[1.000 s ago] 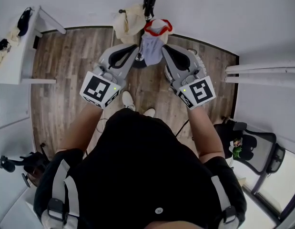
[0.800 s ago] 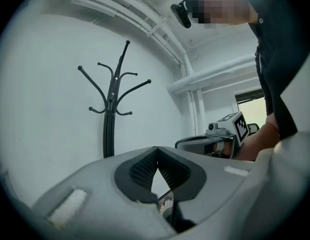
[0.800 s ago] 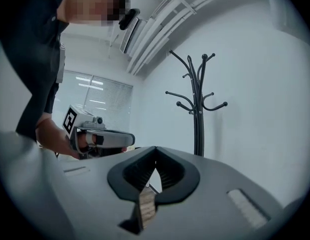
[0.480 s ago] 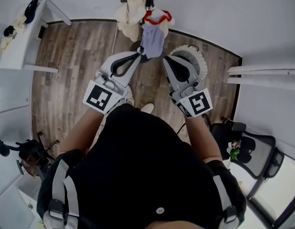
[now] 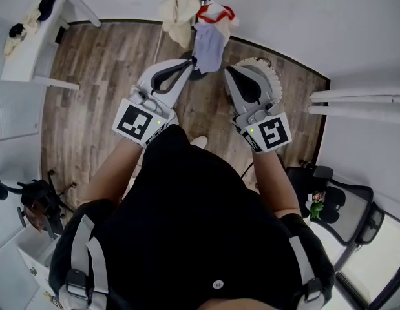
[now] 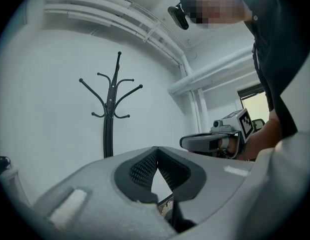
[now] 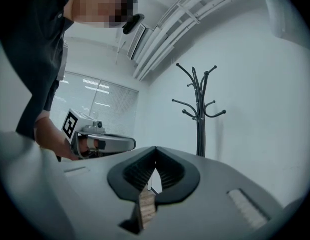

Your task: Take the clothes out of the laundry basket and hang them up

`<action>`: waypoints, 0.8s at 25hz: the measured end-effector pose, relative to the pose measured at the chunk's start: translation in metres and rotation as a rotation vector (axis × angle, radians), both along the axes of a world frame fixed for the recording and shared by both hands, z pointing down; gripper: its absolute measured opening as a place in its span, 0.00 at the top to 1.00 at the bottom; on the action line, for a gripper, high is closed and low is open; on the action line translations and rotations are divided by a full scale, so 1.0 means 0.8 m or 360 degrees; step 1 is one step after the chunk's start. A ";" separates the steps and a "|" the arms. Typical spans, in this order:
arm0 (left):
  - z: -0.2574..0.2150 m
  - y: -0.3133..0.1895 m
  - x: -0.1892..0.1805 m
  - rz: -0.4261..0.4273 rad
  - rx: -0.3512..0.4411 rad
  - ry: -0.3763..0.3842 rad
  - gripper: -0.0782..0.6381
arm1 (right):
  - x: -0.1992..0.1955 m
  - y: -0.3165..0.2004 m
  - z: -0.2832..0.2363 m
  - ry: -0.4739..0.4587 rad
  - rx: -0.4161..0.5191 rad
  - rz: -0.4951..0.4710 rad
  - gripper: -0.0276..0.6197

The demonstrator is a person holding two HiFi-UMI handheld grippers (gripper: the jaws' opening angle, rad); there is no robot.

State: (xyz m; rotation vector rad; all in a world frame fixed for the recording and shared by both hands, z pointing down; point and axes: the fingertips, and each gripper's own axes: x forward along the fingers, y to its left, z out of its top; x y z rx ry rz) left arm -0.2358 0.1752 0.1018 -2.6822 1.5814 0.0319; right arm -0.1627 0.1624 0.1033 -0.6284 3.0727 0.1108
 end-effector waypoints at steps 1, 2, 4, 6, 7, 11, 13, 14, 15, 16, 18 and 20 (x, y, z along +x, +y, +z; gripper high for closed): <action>0.000 0.001 0.001 -0.0001 0.0001 -0.0001 0.88 | 0.001 0.000 -0.001 0.0000 0.0001 0.0003 0.96; -0.001 0.002 0.001 -0.0004 0.0001 -0.0002 0.88 | 0.001 0.001 -0.001 0.0001 0.0000 0.0004 0.96; 0.000 0.004 -0.001 -0.0016 -0.0005 0.0004 0.88 | 0.000 0.001 0.001 0.0010 -0.0004 -0.0002 0.96; 0.002 0.005 -0.003 -0.0031 -0.0013 0.0007 0.88 | -0.002 0.001 0.005 0.0024 -0.0009 -0.0019 0.96; 0.004 0.005 -0.004 -0.0036 -0.0019 0.0007 0.88 | -0.003 0.002 0.007 0.0030 -0.0009 -0.0030 0.96; 0.010 0.008 -0.005 -0.0045 -0.0038 0.0008 0.88 | -0.005 0.007 0.011 0.0056 0.0007 -0.0051 0.96; 0.009 0.012 -0.006 -0.0055 -0.0039 0.0010 0.88 | -0.008 0.009 0.010 0.0053 0.0004 -0.0062 0.96; 0.009 0.013 -0.007 -0.0058 -0.0040 0.0006 0.88 | -0.009 0.010 0.009 0.0051 0.0005 -0.0069 0.96; 0.010 0.013 -0.007 -0.0058 -0.0041 0.0001 0.88 | -0.010 0.010 0.009 0.0052 0.0007 -0.0074 0.96; 0.010 0.013 -0.007 -0.0056 -0.0040 -0.0005 0.88 | -0.010 0.010 0.009 0.0052 0.0009 -0.0079 0.96; 0.010 0.013 -0.007 -0.0055 -0.0041 -0.0013 0.88 | -0.011 0.010 0.008 0.0046 0.0010 -0.0086 0.96; 0.010 0.015 -0.009 -0.0062 -0.0044 -0.0015 0.88 | -0.013 0.011 0.006 0.0036 0.0009 -0.0091 0.96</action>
